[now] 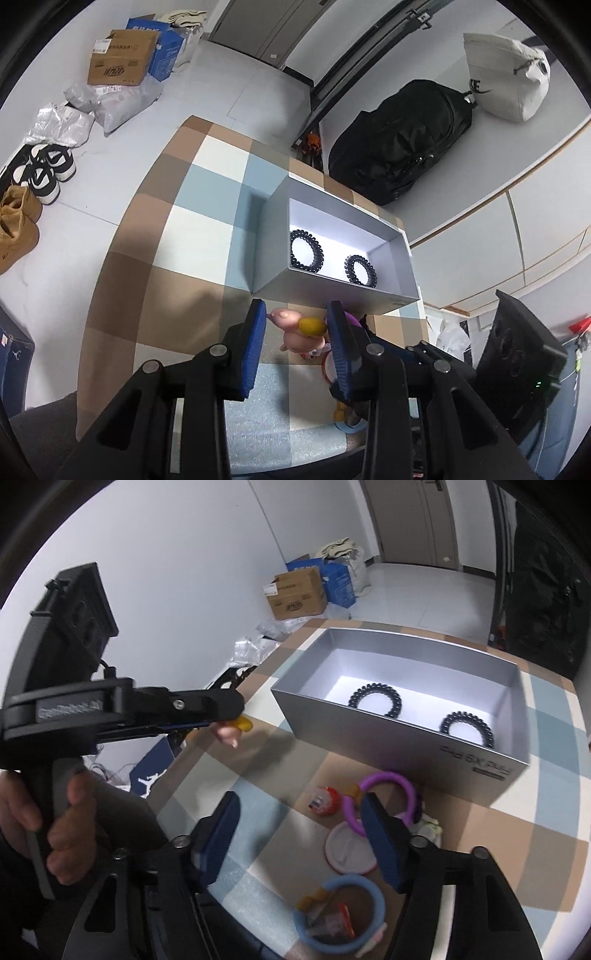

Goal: Organize jewelry
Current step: 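Lower the left gripper onto the pink pig figurine and close it, then carry the pig toward the box with the left gripper while the right gripper grasps the red-and-white charm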

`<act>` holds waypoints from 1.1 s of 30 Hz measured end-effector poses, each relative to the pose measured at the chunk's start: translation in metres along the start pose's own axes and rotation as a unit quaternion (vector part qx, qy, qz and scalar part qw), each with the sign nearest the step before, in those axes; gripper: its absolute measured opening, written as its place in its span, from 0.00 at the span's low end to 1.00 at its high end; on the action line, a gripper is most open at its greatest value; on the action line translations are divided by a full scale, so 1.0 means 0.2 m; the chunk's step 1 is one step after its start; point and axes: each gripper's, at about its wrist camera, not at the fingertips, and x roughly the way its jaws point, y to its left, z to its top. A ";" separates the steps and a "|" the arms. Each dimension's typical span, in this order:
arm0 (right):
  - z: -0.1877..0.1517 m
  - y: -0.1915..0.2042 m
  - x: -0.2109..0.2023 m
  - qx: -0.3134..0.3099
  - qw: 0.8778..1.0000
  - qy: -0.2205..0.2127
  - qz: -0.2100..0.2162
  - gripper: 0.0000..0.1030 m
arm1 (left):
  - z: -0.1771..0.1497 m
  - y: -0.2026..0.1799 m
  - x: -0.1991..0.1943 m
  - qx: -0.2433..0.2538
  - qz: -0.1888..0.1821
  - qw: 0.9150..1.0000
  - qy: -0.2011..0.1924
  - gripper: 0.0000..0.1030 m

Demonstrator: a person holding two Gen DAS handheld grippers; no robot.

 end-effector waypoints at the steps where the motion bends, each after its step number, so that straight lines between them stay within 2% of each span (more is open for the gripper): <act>1: 0.00 0.00 0.01 -0.002 1.000 -0.001 -0.008 0.60 | 0.00 0.02 -0.01 -0.002 0.000 1.000 0.000 0.27; 4: 0.01 0.03 0.05 -0.022 0.999 0.001 -0.036 0.53 | 0.01 0.03 -0.01 -0.001 0.000 1.000 0.002 0.27; 9: 0.01 0.08 0.12 -0.057 0.996 0.017 -0.062 0.47 | 0.01 0.07 0.01 -0.009 0.001 1.000 0.010 0.27; 14: -0.02 0.16 0.19 -0.114 0.988 0.028 -0.105 0.29 | 0.02 0.08 0.00 -0.013 -0.004 1.000 0.010 0.27; 16: -0.03 0.18 0.20 -0.129 0.984 0.029 -0.117 0.19 | 0.02 0.08 0.00 -0.012 -0.005 1.000 0.010 0.27; 18: -0.04 0.18 0.20 -0.130 0.983 0.031 -0.125 0.16 | 0.01 0.08 0.00 -0.013 -0.005 1.000 0.010 0.27; 23: -0.04 0.16 0.18 -0.114 0.986 0.033 -0.115 0.15 | 0.01 0.08 0.00 -0.014 -0.001 1.000 0.010 0.27; 29: -0.02 0.14 0.14 -0.096 0.990 0.026 -0.096 0.15 | 0.01 0.09 0.00 -0.016 0.001 1.000 0.010 0.27; 33: 0.01 0.07 0.09 -0.053 0.996 0.015 -0.069 0.15 | 0.02 0.06 0.00 -0.008 0.003 1.000 0.006 0.27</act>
